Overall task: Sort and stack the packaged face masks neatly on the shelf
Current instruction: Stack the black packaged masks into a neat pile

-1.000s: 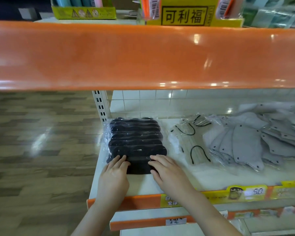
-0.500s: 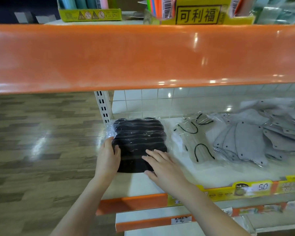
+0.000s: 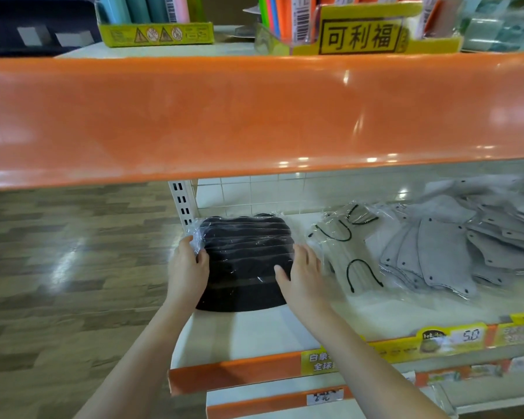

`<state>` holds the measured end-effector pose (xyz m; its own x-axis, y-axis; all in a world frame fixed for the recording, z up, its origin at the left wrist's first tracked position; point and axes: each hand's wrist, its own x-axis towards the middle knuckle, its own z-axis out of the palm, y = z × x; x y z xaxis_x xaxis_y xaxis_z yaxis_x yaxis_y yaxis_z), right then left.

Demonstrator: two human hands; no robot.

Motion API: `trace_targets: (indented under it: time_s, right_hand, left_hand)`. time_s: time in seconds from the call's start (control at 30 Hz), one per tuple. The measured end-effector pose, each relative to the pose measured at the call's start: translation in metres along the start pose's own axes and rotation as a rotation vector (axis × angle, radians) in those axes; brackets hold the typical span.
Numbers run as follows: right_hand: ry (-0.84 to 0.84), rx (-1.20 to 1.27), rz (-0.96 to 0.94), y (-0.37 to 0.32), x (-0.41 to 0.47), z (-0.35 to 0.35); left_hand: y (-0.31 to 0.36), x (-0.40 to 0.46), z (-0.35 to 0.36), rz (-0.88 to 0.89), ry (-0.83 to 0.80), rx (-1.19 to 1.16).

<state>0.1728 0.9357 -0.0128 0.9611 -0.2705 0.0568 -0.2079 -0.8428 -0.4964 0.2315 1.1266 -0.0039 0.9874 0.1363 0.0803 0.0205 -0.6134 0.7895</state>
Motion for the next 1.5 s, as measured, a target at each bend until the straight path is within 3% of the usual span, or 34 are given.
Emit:
trace_targets:
  time_s: [0.33, 0.53, 0.73, 0.83, 0.93, 1.0, 1.17, 1.33, 1.5]
  right_hand:
    - [-0.063, 0.043, 0.071, -0.018, 0.027, 0.0]
    - [-0.088, -0.083, 0.012, -0.02, 0.022, -0.017]
    - [0.0, -0.084, -0.034, -0.012, 0.013, -0.002]
    - [0.026, -0.105, -0.15, -0.006, -0.001, -0.001]
    - [-0.09, -0.071, -0.401, -0.005, -0.019, 0.003]
    - [-0.191, -0.14, -0.473, -0.002, -0.027, 0.007]
    - [-0.187, -0.203, -0.413, -0.001, -0.024, 0.02]
    - [-0.094, -0.173, -0.39, -0.007, -0.024, 0.027]
    - [-0.07, -0.173, -0.388, -0.01, -0.023, 0.027]
  left_hand:
    - [0.012, 0.007, 0.008, -0.116, 0.0, -0.131]
    - [0.003, 0.014, 0.011, -0.059, -0.03, 0.032]
    - [-0.009, 0.004, 0.01, 0.021, -0.022, 0.133]
    - [-0.014, -0.005, 0.01, 0.096, 0.025, 0.214]
    - [-0.018, -0.009, 0.013, 0.205, 0.087, 0.33]
    - [-0.021, -0.011, 0.016, 0.262, 0.103, 0.366]
    - [-0.018, -0.029, 0.021, 0.326, 0.058, 0.407]
    - [-0.023, -0.057, 0.025, 0.494, -0.05, 0.655]
    - [-0.018, -0.067, 0.022, 0.516, -0.062, 0.711]
